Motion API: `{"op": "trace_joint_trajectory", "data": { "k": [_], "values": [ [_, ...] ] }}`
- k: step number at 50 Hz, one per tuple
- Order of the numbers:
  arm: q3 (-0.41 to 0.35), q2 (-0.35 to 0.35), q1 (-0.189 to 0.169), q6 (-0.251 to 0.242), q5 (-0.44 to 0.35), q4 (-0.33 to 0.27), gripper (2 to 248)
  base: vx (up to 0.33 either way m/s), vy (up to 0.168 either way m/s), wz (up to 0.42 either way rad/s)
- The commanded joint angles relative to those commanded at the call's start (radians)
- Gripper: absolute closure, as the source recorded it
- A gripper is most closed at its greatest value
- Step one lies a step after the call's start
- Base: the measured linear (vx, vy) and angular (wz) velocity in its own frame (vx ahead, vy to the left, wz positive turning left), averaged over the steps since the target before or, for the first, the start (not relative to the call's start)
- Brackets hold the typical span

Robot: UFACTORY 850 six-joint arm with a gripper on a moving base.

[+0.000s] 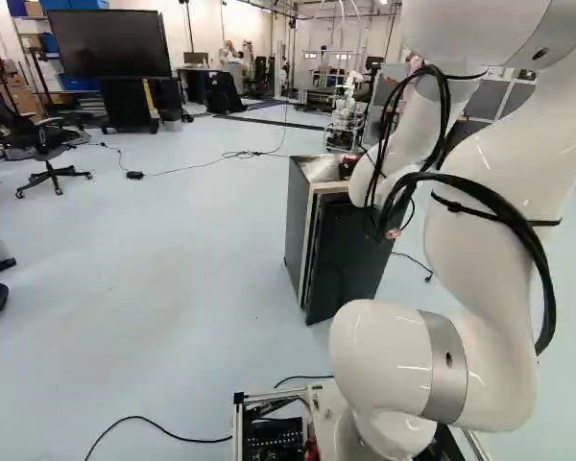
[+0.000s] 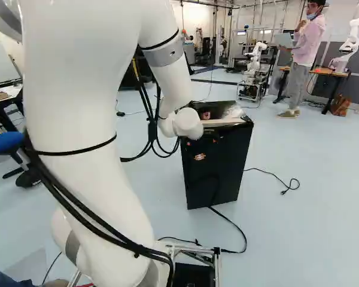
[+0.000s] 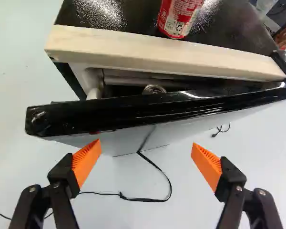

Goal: Grab a drink from the fridge

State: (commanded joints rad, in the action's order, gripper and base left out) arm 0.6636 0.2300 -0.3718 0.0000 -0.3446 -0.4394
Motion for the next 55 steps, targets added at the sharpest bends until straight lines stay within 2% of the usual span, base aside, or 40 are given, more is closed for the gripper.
{"op": "trace_joint_trajectory", "data": {
  "k": [55],
  "values": [
    [0.071, 0.059, 0.043, 0.0, 0.0, 0.0, 3, 0.0, 0.0, 0.0]
  ]
}}
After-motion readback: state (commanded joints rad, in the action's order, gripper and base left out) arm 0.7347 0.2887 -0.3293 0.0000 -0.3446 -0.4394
